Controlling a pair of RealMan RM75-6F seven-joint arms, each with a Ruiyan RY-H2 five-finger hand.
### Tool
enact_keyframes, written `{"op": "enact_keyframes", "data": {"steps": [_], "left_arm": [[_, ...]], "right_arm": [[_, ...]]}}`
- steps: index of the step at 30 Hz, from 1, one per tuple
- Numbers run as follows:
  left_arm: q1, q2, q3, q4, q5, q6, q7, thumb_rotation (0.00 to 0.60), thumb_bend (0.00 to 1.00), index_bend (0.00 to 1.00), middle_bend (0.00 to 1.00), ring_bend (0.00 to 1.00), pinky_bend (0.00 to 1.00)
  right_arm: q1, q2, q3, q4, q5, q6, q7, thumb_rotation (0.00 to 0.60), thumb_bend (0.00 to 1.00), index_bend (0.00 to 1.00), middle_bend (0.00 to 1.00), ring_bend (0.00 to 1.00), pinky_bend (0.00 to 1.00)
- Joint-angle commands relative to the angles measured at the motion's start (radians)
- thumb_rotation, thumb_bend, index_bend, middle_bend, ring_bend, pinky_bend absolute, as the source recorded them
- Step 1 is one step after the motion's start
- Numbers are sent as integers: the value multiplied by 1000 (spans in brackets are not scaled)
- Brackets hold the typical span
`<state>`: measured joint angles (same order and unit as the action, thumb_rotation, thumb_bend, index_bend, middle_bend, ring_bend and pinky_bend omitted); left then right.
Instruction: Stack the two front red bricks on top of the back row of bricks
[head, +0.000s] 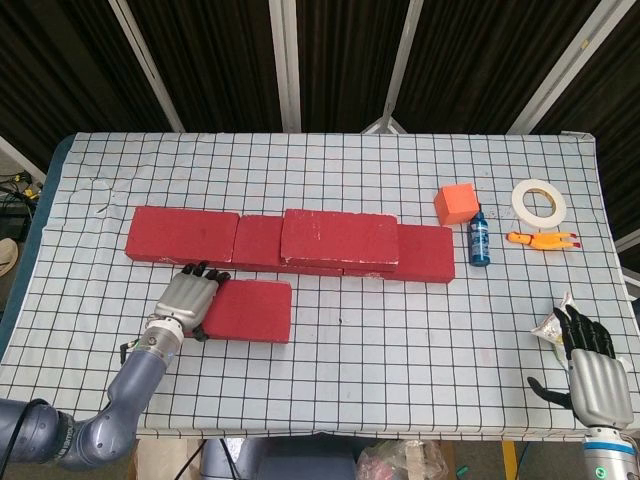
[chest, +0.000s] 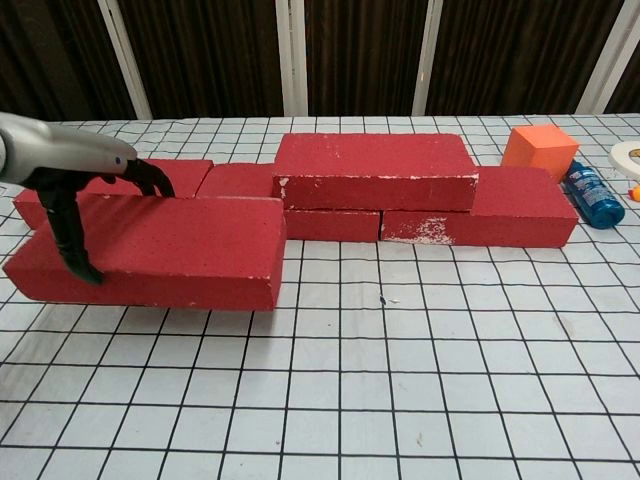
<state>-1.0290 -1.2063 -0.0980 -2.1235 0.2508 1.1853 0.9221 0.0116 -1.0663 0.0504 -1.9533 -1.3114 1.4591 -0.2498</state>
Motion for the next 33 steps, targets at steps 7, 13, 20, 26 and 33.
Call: {"op": "enact_keyframes", "data": {"steps": [7,13,20,26,33], "left_arm": [[-103,204,-79,-11,-201,-109,27,600,0,238,159,0,99],[-136,235,-70,113,-218,-255,16,600,0,242,161,0,96],[-180,204,-35,291,-215,-413,3,600,0,253,161,0,87],[-203,176,-3,436,-179,-557,-47,600,0,255,161,0,86],[-224,152,51,566,-128,-662,-122,600,0,255,161,0,86]], "right_arm": [[15,-15,20,7,59,-14,-31,600,184,32,0,0,0],[18,-23,38,9,100,-5,-49,600,184,32,0,0,0],[26,-49,62,15,162,14,-101,600,184,32,0,0,0],[44,-76,81,22,226,14,-157,600,184,32,0,0,0],[53,-95,92,23,273,26,-199,600,184,32,0,0,0]]}}
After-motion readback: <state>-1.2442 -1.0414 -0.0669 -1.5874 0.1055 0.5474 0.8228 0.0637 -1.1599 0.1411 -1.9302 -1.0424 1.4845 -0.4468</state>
